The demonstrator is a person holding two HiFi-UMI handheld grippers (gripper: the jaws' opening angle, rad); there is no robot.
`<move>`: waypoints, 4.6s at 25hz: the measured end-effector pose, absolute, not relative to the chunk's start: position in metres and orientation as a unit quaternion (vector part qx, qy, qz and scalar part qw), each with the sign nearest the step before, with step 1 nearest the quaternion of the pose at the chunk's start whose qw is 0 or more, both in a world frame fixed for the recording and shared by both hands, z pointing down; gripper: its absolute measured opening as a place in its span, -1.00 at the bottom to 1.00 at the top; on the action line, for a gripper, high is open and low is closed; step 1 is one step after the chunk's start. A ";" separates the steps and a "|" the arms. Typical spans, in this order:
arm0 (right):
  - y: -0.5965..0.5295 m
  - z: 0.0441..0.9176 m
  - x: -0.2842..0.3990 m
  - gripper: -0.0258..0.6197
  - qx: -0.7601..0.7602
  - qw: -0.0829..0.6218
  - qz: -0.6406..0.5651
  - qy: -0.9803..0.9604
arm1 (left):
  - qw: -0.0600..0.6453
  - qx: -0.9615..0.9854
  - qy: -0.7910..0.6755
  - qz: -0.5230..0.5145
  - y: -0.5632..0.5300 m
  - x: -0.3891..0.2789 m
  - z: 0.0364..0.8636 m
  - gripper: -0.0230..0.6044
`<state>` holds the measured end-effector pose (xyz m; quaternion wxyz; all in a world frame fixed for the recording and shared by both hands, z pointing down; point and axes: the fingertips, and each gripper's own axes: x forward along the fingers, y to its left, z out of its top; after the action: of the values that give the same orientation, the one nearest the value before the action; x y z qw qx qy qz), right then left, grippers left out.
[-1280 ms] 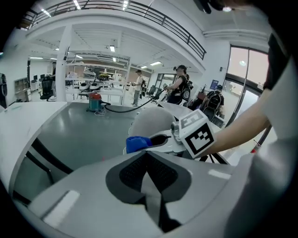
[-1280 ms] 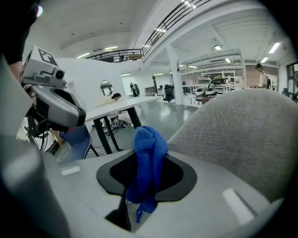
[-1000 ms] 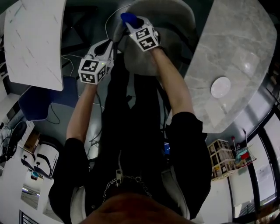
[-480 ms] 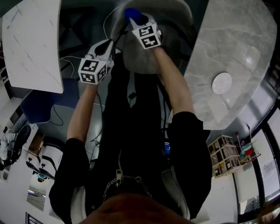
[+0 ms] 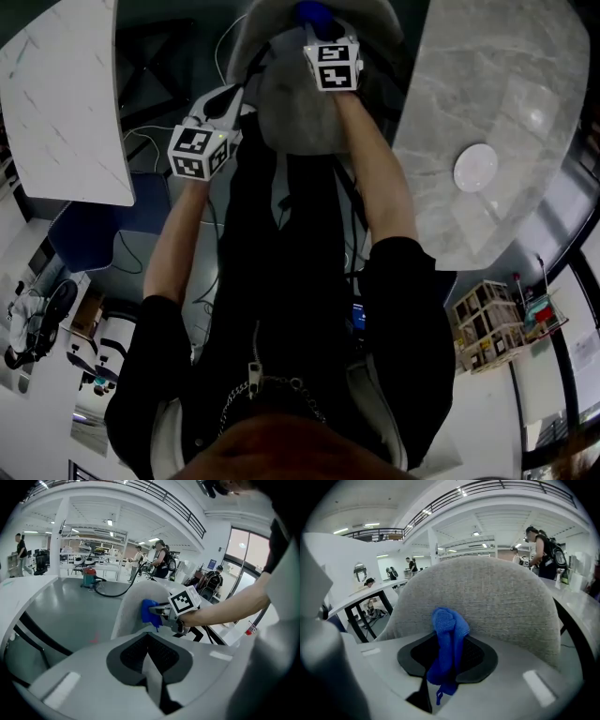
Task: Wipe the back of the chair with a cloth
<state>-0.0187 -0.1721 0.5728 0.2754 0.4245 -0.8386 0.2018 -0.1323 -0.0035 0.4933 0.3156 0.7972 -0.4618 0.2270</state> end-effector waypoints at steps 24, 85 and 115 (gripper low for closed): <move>-0.144 0.618 0.146 -0.58 0.670 0.265 0.310 -0.620 | 0.304 0.833 -0.381 0.261 -0.023 -0.106 0.503 -0.89; -0.006 0.644 -0.165 -0.58 0.016 0.395 0.159 -0.905 | 0.352 0.744 -0.518 0.233 0.030 -0.249 0.525 -0.89; -0.112 0.655 -0.102 -0.58 0.205 0.384 0.191 -0.880 | 0.362 0.745 -0.505 0.243 0.024 -0.238 0.532 -0.89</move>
<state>-0.1019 -0.1122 0.6549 0.3836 0.2054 -0.8798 0.1912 -0.2379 0.0240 0.5318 0.3623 0.7448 -0.5052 0.2425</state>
